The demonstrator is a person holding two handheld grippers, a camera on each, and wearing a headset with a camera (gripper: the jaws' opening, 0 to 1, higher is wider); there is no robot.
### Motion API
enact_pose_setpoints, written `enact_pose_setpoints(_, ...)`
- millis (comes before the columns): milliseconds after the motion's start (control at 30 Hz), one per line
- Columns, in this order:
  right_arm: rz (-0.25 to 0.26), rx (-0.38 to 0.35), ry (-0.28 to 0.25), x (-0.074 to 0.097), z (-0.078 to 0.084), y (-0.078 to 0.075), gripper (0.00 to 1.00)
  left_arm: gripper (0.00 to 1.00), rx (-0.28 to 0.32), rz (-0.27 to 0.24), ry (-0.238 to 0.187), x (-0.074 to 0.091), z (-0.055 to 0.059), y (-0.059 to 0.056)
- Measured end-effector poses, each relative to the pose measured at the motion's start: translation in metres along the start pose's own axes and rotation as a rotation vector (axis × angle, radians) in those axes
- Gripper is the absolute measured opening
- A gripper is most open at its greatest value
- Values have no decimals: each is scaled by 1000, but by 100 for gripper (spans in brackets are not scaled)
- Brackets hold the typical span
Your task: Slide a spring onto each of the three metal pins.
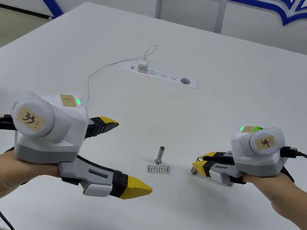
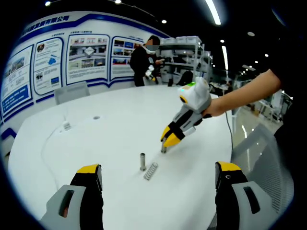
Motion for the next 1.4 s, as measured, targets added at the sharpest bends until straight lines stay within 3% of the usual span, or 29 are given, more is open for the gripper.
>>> enact_pose_setpoints(433, 8, 13, 1, 6, -5, 2, 17, 100, -19, 7, -5, 1, -3, -1)
enact_pose_setpoints(833, 15, 60, -39, 19, -29, 6, 18, 100, -35, 1, -32, 2, -9, -1)
enact_pose_setpoints(1400, -60, 153, -67, 10, -60, 29, 19, 100, -31, -3, -26, 6, -2, 0)
Point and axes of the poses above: the centre of the closed fingertips' face, and the gripper's own axes: x roughly backward along the fingers, y roughly to its left, z roughly out of its underside, the point moved 7 cm from there along x, roughly backward along the fingers, and after that the axes turned 9 degrees about -y, right-handed, at the moved point
